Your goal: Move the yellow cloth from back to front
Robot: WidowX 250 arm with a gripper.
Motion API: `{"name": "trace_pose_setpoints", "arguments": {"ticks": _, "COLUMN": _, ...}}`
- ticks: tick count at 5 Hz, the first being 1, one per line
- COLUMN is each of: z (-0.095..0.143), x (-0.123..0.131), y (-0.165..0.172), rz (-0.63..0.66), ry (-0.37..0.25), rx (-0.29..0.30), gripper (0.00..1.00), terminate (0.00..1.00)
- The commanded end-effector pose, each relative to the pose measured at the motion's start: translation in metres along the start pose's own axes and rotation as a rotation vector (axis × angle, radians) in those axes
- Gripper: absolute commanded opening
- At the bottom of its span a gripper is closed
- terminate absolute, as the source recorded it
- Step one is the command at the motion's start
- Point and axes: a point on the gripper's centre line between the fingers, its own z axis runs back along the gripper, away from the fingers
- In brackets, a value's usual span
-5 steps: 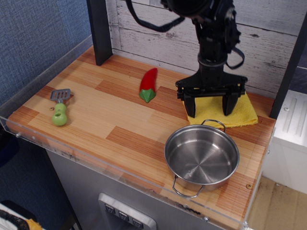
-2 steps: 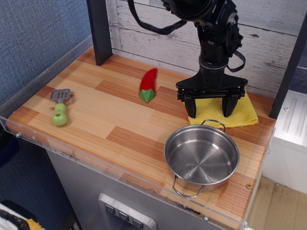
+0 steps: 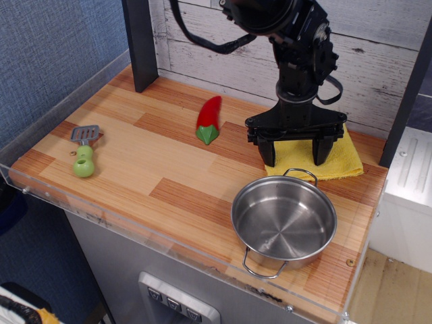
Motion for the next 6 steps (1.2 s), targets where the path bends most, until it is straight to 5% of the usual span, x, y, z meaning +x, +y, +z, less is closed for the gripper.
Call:
{"name": "trace_pose_setpoints", "arguments": {"ticks": 1, "z": 0.006, "x": -0.011, "y": 0.036, "rz": 0.029, "ry": -0.011, "rx": 0.04, "gripper": 1.0, "terminate": 0.0}}
{"name": "trace_pose_setpoints", "arguments": {"ticks": 6, "z": -0.026, "x": -0.03, "y": 0.148, "rz": 0.158, "ry": 0.042, "rx": 0.243, "gripper": 1.0, "terminate": 0.0}}
